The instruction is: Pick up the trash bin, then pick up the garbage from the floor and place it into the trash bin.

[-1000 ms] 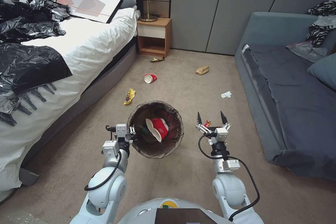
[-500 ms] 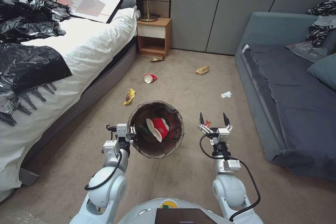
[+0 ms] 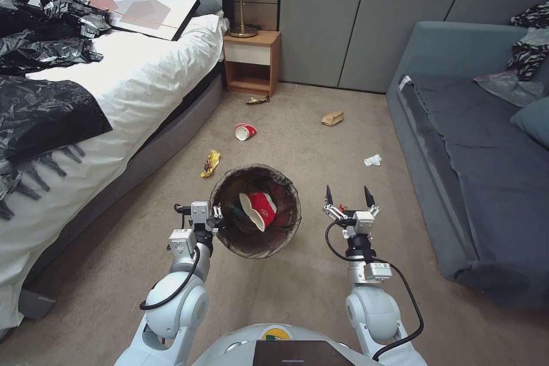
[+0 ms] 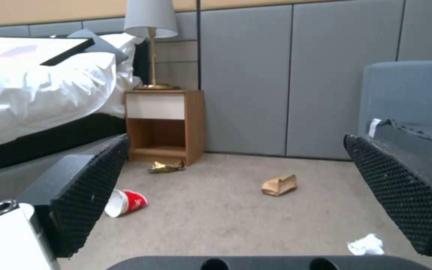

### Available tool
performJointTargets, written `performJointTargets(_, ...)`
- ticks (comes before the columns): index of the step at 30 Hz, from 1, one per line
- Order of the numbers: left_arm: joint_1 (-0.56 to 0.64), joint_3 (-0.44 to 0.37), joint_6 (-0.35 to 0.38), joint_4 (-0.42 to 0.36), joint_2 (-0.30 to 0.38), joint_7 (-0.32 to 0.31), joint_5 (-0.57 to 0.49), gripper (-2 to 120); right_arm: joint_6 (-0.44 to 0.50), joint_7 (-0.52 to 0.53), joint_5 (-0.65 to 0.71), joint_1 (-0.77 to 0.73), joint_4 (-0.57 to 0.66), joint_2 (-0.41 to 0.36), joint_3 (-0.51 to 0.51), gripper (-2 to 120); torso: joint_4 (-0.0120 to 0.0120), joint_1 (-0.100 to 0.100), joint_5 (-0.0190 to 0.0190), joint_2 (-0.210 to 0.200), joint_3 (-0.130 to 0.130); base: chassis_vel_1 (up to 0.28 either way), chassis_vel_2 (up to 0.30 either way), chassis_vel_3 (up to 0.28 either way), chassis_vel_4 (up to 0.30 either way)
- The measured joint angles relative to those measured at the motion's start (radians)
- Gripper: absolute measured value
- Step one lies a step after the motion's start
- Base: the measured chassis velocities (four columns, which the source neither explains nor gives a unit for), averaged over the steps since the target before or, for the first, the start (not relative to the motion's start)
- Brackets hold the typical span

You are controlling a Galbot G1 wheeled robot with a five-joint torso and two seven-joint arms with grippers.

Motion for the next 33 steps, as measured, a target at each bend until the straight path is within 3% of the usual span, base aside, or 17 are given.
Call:
performJointTargets(13, 0.0, -0.005, -0.006, 0.004, -0.001, 0.001, 0.002, 0, 0.012, 0.005, -0.012, 0.011, -0.018, -0.002, 0.0, 100, 0.0, 0.0, 0.0, 0.0, 0.0, -0.166, 0.165, 0.173, -0.174)
performJointTargets(25, 0.001, -0.006, -0.006, 0.003, -0.001, 0.002, 0.004, 0, 0.021, 0.006, -0.015, 0.026, -0.02, -0.007, 0.004, 100, -0.0001, 0.0, 0.0, 0.0, 0.0, -0.008, 0.007, 0.003, -0.004)
performJointTargets(28, 0.002, -0.006, -0.007, 0.003, -0.002, 0.002, 0.005, 0, -0.018, 0.045, -0.043, 0.035, -0.019, -0.014, 0.011, 100, 0.0002, 0.0, 0.0001, 0.0, 0.0, 0.0, 0.0, 0.0, 0.0)
performJointTargets(31, 0.003, -0.007, -0.007, 0.004, -0.003, 0.004, 0.007, 0, -0.172, 0.127, -0.064, 0.033, -0.006, -0.03, 0.01, 100, -0.0002, 0.0, 0.0, 0.0, 0.0, 0.0, 0.0, 0.0, 0.0)
performJointTargets(33, 0.002, -0.007, -0.007, 0.004, -0.003, 0.004, 0.007, 0, -0.207, 0.139, -0.059, 0.032, -0.004, -0.034, 0.007, 100, -0.0002, 0.0, 0.0, 0.0, 0.0, 0.0, 0.0, 0.0, 0.0)
